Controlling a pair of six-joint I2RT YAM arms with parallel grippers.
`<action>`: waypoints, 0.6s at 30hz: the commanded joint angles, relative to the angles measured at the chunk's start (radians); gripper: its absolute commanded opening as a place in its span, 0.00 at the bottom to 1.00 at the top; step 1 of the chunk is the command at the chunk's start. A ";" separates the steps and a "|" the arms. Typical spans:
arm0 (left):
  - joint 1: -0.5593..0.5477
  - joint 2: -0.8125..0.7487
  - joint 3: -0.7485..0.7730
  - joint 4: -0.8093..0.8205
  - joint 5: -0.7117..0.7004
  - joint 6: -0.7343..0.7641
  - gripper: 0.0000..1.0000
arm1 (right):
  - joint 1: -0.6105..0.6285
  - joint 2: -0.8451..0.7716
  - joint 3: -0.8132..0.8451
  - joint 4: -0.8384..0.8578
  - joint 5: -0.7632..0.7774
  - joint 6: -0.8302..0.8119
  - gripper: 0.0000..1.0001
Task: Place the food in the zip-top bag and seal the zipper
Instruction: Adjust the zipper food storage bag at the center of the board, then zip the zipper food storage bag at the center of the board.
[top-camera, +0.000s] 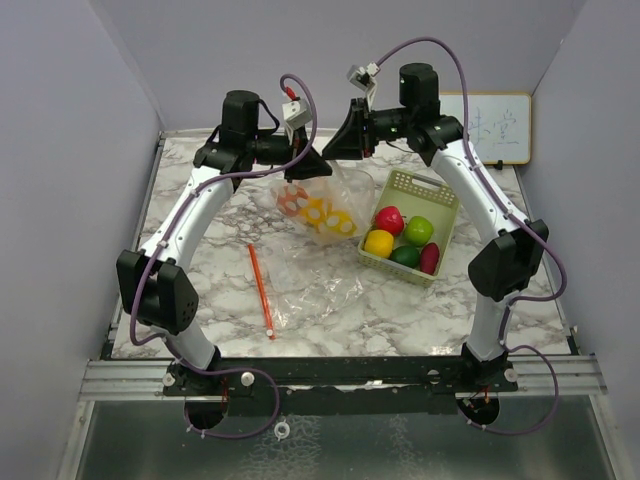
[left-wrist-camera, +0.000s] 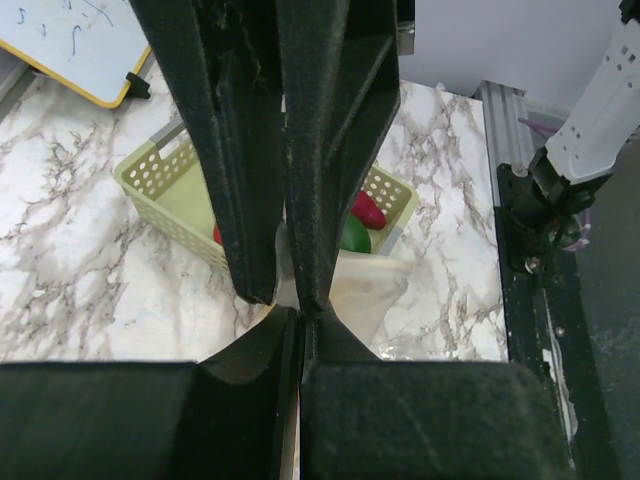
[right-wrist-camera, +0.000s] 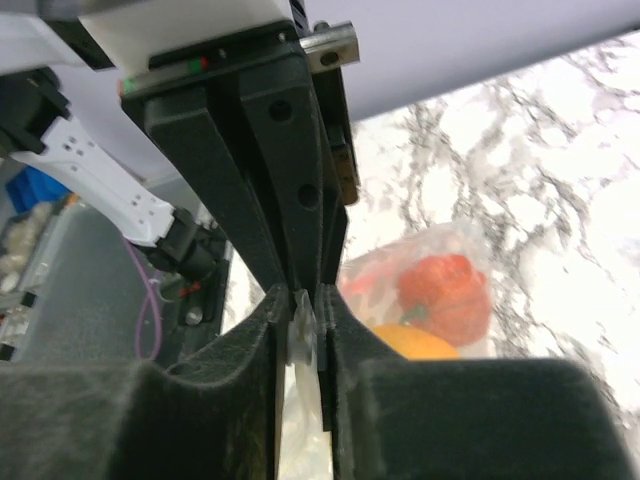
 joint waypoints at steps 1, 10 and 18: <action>0.006 -0.011 -0.002 0.098 0.027 -0.082 0.00 | 0.003 -0.014 0.027 -0.134 0.091 -0.117 0.23; 0.008 -0.025 -0.011 0.096 0.005 -0.089 0.00 | -0.012 -0.030 0.048 -0.068 0.052 -0.074 0.43; 0.010 -0.039 -0.026 0.078 -0.013 -0.072 0.00 | -0.020 -0.010 0.050 -0.015 0.020 -0.026 0.02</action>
